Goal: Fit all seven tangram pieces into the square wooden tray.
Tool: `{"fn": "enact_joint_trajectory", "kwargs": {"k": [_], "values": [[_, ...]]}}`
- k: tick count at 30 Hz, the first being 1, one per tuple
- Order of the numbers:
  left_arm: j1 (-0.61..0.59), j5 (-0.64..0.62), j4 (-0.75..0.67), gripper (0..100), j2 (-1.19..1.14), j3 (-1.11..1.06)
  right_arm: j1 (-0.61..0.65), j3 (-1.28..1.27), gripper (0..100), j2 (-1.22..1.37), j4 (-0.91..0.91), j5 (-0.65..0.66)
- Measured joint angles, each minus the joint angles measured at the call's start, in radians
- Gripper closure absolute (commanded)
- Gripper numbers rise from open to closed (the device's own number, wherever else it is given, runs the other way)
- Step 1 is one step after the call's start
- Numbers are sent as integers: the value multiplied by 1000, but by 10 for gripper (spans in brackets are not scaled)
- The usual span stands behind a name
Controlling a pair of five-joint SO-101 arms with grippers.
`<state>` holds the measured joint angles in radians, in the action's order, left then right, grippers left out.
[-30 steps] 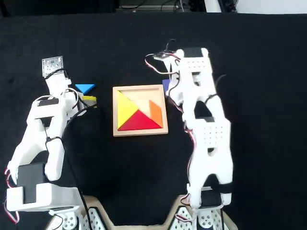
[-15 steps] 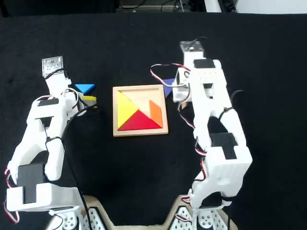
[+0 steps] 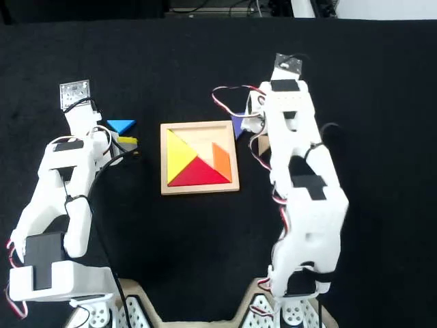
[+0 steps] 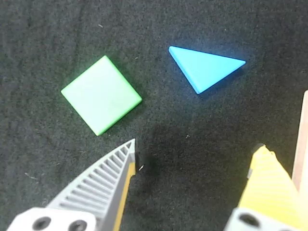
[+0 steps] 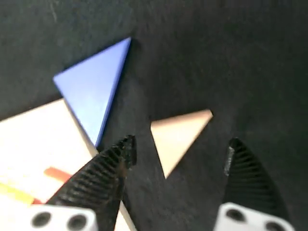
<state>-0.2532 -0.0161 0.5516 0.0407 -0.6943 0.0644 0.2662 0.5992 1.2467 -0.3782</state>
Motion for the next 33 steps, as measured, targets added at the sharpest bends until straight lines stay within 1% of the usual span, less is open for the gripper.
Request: {"fn": "enact_joint_trajectory", "kwargs": {"k": [2,5,9,13,19,24,33], "values": [[0,0,0,636,0,0,0,63,727,60,2,0],[0,0,0,636,0,0,0,164,792,137,66,0],[0,0,0,636,0,0,0,304,801,210,155,0],[0,0,0,636,0,0,0,388,801,264,210,0],[0,0,0,636,0,0,0,422,796,284,247,2],[0,0,0,636,0,0,15,436,796,285,311,58],[0,0,0,636,0,0,20,436,796,285,319,61]]}}
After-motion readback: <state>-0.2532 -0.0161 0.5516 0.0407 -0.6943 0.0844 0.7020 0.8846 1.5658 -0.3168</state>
